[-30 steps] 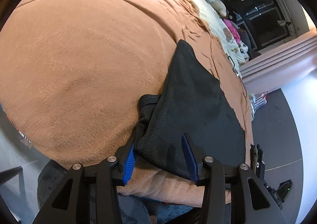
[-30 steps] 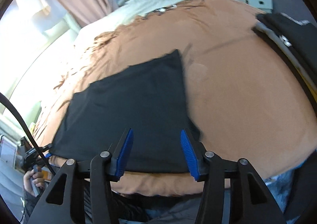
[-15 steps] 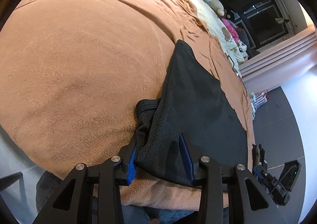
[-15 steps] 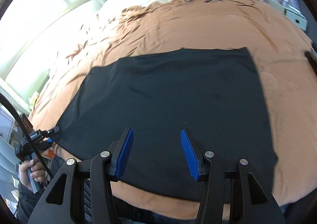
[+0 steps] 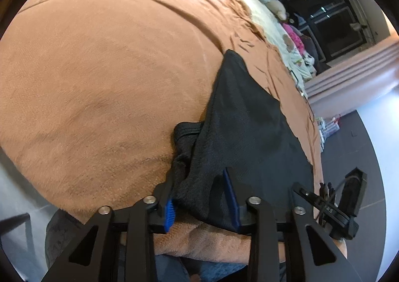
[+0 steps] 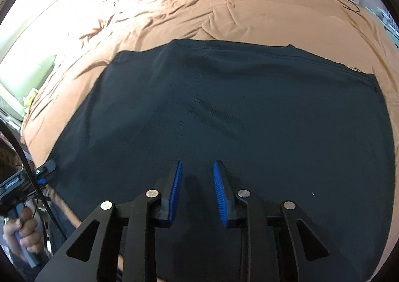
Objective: Fold small clothes
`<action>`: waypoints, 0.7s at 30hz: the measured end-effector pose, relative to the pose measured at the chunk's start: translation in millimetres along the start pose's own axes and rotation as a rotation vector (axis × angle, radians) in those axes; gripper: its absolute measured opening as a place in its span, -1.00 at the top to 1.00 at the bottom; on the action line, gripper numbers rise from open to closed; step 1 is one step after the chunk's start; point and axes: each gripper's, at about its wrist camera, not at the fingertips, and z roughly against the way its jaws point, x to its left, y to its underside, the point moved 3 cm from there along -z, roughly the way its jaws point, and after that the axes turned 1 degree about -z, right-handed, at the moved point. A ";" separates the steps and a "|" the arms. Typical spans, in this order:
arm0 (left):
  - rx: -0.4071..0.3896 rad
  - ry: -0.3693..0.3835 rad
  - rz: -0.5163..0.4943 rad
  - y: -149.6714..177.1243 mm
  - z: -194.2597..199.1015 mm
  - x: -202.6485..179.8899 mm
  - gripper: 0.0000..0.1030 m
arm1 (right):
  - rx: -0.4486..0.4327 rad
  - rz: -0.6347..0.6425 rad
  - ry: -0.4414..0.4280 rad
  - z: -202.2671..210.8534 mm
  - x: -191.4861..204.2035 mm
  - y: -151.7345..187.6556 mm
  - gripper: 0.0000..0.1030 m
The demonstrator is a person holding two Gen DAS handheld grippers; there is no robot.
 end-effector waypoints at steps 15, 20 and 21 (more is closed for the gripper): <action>0.008 0.016 0.119 0.2 2.6 15.3 0.43 | 0.014 -0.102 0.048 -52.9 -17.0 -84.5 0.74; 0.010 0.010 0.126 1.4 4.2 15.9 0.43 | 0.022 -0.122 0.072 -71.6 -23.4 -106.6 0.81; 0.011 0.013 0.133 1.7 4.6 16.8 0.43 | 0.022 -0.124 0.074 -74.9 -24.6 -111.0 0.81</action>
